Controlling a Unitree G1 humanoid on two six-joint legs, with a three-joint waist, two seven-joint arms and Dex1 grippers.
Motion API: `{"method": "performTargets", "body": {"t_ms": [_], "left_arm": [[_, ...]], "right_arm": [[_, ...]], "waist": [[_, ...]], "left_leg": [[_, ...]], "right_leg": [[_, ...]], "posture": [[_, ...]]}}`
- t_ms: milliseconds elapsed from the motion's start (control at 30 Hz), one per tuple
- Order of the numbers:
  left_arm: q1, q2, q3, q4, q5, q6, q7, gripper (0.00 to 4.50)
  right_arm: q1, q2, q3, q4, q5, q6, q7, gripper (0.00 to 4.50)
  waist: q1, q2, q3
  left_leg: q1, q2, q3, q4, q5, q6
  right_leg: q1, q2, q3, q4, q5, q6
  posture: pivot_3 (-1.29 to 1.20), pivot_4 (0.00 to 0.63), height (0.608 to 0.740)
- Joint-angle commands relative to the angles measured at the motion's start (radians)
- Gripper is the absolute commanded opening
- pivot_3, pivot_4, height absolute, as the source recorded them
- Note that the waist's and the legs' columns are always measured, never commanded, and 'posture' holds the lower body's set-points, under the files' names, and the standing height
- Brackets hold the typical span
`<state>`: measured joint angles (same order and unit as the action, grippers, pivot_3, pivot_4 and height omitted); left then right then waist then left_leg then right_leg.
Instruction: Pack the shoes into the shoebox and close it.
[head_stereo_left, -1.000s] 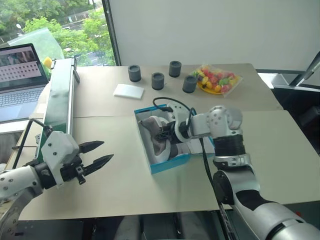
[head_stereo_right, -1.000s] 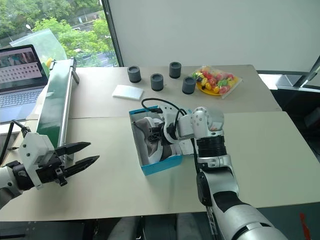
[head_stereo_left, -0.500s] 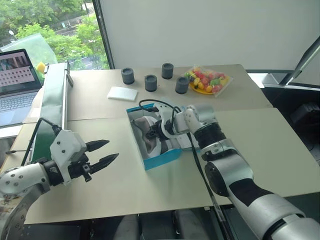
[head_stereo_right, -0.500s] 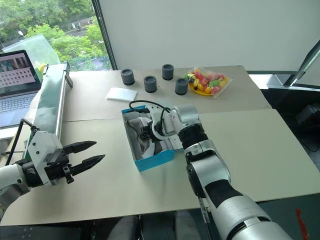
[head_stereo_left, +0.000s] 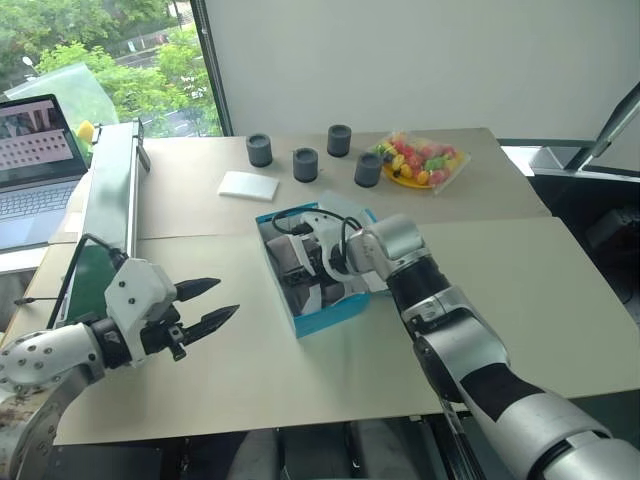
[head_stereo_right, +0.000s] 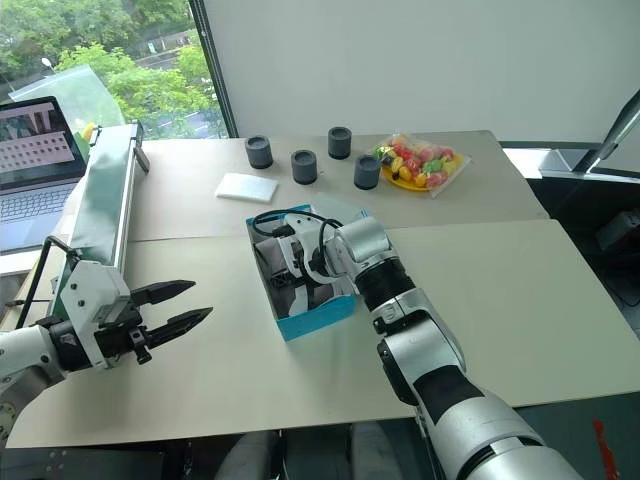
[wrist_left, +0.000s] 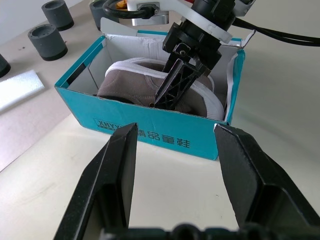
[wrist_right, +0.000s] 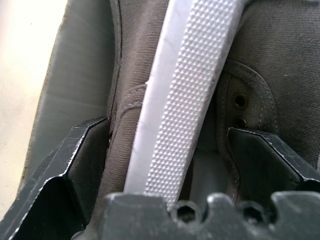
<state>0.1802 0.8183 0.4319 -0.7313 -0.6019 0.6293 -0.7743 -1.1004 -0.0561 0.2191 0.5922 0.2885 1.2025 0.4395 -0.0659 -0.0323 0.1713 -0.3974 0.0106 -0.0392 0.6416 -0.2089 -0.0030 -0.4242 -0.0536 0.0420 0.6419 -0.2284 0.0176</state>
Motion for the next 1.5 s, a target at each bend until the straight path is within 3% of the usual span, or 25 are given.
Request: {"method": "performTargets", "body": {"t_ms": [33,400,533,667,800,867,1000,1067,1233,1500], "left_arm": [[-0.006,0.006,0.008,-0.003,0.006,-0.029,-0.002,2.57],[-0.022,-0.037,-0.047,0.010,0.034,-0.053,0.034,2.57],[-0.036,-0.056,-0.063,0.010,0.039,-0.052,0.054,2.57],[-0.033,-0.080,-0.079,0.000,0.046,-0.054,0.073,2.57],[-0.034,-0.088,-0.088,0.006,0.052,-0.058,0.077,2.57],[-0.038,-0.087,-0.091,0.010,0.052,-0.060,0.079,2.57],[-0.055,-0.080,-0.102,0.029,0.052,-0.066,0.074,2.57],[-0.062,-0.076,-0.108,0.036,0.053,-0.068,0.069,2.57],[-0.075,-0.069,-0.113,0.046,0.052,-0.069,0.064,2.57],[-0.094,-0.057,-0.122,0.060,0.050,-0.068,0.052,2.57]], "right_arm": [[-0.064,-0.031,-0.078,-0.091,0.010,0.029,-0.015,4.45],[-0.080,-0.008,-0.335,-0.345,0.098,0.262,-0.094,4.45],[-0.030,-0.021,-0.389,-0.398,0.103,0.218,-0.115,4.45],[0.031,-0.128,-0.477,-0.481,0.254,0.212,0.062,3.35],[0.136,-0.273,-0.450,-0.627,0.434,0.241,0.295,2.00],[0.202,-0.357,-0.418,-0.693,0.507,0.237,0.408,1.30],[0.488,-0.692,-0.243,-0.897,0.532,0.062,0.772,0.03],[0.574,-0.787,-0.134,-0.924,0.438,-0.063,0.814,0.03],[0.650,-0.821,0.059,-0.880,0.183,-0.267,0.685,0.03],[0.693,-0.536,-0.076,-0.725,0.032,-0.180,0.184,0.03]], "waist": [[0.001,0.000,0.000],[0.004,0.001,0.001],[0.006,0.001,0.001],[0.022,0.001,0.001],[0.024,0.001,0.001],[0.023,0.001,0.001],[0.032,0.001,0.001],[0.032,0.001,0.001],[0.016,0.000,0.001],[0.031,-0.002,0.001]], "left_leg": [[-0.001,0.000,0.000,0.000,0.000,0.000],[-0.012,0.000,0.000,-0.001,-0.001,-0.001],[-0.013,0.000,0.000,-0.001,-0.001,-0.001],[-0.013,-0.001,0.000,-0.001,-0.001,-0.001],[-0.014,-0.002,0.000,-0.001,-0.001,-0.001],[-0.014,-0.001,0.000,-0.001,-0.001,-0.001],[-0.012,-0.002,0.000,0.000,-0.001,-0.001],[-0.009,-0.003,0.000,0.000,-0.001,-0.001],[0.000,0.001,0.007,0.001,-0.001,-0.001],[-0.001,0.002,0.009,0.002,-0.001,-0.002]], "right_leg": [[-0.001,0.000,0.000,0.000,0.000,0.000],[-0.012,0.000,0.000,0.002,0.001,-0.001],[-0.013,-0.001,0.000,0.002,0.001,-0.001],[-0.012,-0.001,0.000,0.001,0.001,0.000],[-0.013,-0.001,0.000,0.000,0.001,0.000],[-0.012,-0.001,0.000,0.001,0.001,0.000],[-0.009,-0.001,-0.001,0.000,0.000,0.001],[-0.006,-0.002,-0.001,-0.001,-0.002,0.004],[0.001,0.000,0.003,-0.001,-0.005,0.009],[-0.001,0.001,0.005,0.000,-0.004,0.007]], "posture": [[0.00,0.150,0.727],[0.00,0.150,0.727],[0.00,0.150,0.727],[0.00,0.150,0.727],[0.00,0.150,0.727],[0.00,0.150,0.727],[0.00,0.150,0.727],[0.00,0.150,0.727],[0.00,0.150,0.727],[0.00,0.150,0.727]]}}
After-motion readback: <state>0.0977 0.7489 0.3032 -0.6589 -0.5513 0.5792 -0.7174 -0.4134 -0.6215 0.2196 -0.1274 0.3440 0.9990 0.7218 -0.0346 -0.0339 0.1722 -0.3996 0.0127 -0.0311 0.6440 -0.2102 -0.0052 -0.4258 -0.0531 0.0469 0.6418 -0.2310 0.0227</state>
